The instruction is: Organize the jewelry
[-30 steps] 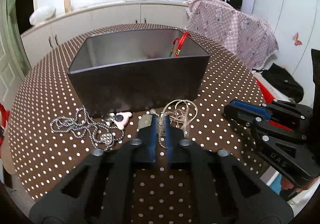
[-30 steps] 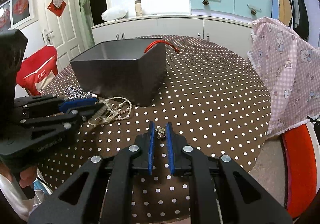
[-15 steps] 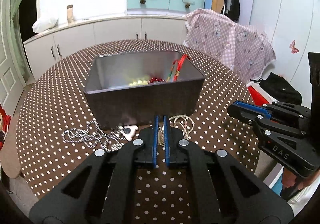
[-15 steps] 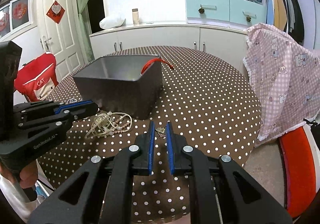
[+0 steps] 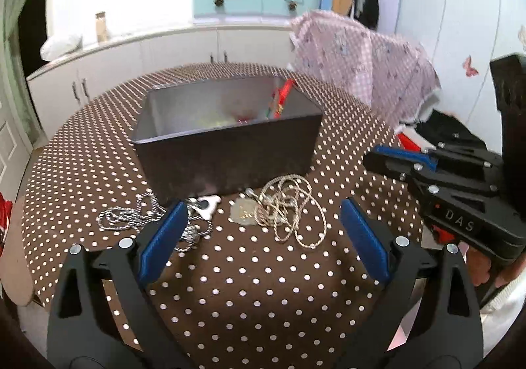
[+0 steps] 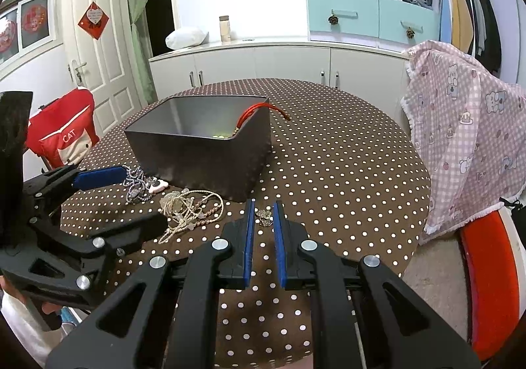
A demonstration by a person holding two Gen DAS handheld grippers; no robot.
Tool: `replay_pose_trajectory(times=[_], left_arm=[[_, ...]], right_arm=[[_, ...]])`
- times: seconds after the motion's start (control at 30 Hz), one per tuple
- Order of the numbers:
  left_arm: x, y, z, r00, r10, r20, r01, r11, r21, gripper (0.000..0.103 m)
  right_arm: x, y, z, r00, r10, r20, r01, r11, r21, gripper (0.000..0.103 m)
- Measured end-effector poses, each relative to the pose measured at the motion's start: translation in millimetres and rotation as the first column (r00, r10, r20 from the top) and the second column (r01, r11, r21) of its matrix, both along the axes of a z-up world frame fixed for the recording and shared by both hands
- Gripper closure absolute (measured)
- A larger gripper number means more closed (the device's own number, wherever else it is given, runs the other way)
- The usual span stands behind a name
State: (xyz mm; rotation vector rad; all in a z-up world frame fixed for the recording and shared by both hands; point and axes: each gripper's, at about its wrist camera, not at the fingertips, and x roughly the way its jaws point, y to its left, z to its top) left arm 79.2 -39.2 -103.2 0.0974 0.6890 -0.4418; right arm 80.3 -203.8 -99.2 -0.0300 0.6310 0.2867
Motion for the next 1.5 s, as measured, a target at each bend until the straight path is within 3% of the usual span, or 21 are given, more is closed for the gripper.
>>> replay_pose_trajectory(times=[0.13,0.27,0.33,0.53,0.8,1.27,1.5], left_arm=[[17.8,-12.0,-18.3,0.994,-0.010,-0.112,0.019,0.997,0.071,0.030],[18.4,-18.1,-16.6,0.996,0.003,-0.094,0.008,0.993,0.116,0.045],[20.6,-15.2,-14.3,0.996,0.026,-0.087,-0.016,0.993,0.118,0.072],[24.1,-5.8,-13.5,0.995,0.055,-0.089,-0.047,0.995,0.089,0.091],[18.0,4.5,-8.6,0.997,0.058,-0.058,-0.056,0.998,0.037,0.095],[12.0,13.1,18.7,0.996,0.080,0.037,-0.080,0.997,0.017,0.095],[8.6,19.4,41.8,0.990,0.076,0.123,-0.076,0.997,-0.004,0.095]], right_arm=[[0.0,0.0,-0.5,1.000,0.001,0.000,-0.001,1.000,0.002,0.093],[2.0,-0.7,-2.0,1.000,-0.003,-0.005,0.003,1.000,0.005,0.093],[1.3,0.3,-1.9,1.000,0.000,-0.005,0.000,1.000,0.007,0.093],[-4.0,1.7,1.3,1.000,0.008,0.005,-0.008,1.000,0.004,0.093],[-8.0,2.1,6.5,1.000,-0.003,0.019,0.003,1.000,-0.003,0.093],[-6.1,13.3,28.8,0.997,0.019,0.081,-0.017,1.000,-0.015,0.093],[2.9,22.2,43.8,0.991,0.041,0.125,-0.039,0.999,-0.022,0.093]])
